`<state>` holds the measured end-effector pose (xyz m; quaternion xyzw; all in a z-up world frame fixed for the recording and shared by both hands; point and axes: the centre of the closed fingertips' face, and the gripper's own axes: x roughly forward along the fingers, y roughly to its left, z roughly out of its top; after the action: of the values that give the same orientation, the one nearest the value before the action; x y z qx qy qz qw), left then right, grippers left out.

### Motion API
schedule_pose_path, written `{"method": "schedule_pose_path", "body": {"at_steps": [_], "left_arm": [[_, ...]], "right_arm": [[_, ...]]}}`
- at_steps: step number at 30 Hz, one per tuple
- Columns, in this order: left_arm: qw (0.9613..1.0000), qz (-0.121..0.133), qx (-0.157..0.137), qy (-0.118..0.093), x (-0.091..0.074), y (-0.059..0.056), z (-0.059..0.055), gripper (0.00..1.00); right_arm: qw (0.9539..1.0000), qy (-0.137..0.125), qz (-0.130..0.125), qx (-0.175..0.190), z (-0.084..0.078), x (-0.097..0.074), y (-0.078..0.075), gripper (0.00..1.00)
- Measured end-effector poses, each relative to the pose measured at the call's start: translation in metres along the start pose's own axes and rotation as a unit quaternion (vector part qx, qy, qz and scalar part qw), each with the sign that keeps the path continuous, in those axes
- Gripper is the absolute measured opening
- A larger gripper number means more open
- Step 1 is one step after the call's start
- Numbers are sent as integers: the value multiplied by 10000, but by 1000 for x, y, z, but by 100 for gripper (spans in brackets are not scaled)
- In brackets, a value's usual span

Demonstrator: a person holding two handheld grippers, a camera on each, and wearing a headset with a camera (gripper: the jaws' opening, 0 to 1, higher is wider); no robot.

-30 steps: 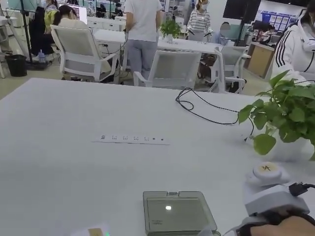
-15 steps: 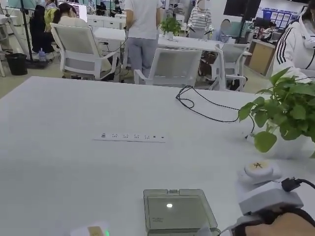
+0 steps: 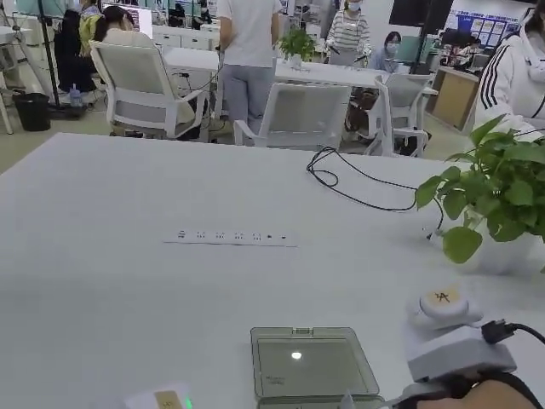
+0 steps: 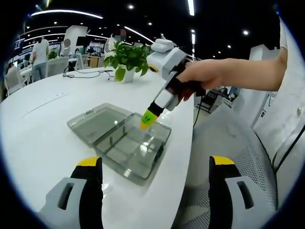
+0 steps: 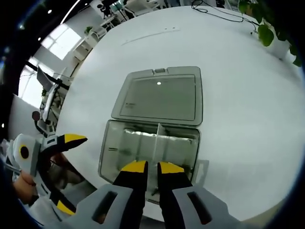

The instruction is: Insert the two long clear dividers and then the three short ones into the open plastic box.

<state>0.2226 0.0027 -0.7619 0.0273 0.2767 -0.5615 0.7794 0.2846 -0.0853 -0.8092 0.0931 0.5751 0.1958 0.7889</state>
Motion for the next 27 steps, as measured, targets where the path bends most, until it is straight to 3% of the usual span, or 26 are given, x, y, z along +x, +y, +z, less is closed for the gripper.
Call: {"method": "schedule_pose_path", "body": {"at_steps": [19, 27], "left_arm": [[9999, 81, -54, 36, -2, 2, -1, 94], [9998, 153, -81, 31, -4, 1, 1, 94]], "right_arm": [[9996, -70, 248, 82, -5, 11, -2, 11], [9989, -213, 408, 16, -4, 11, -1, 12]]}}
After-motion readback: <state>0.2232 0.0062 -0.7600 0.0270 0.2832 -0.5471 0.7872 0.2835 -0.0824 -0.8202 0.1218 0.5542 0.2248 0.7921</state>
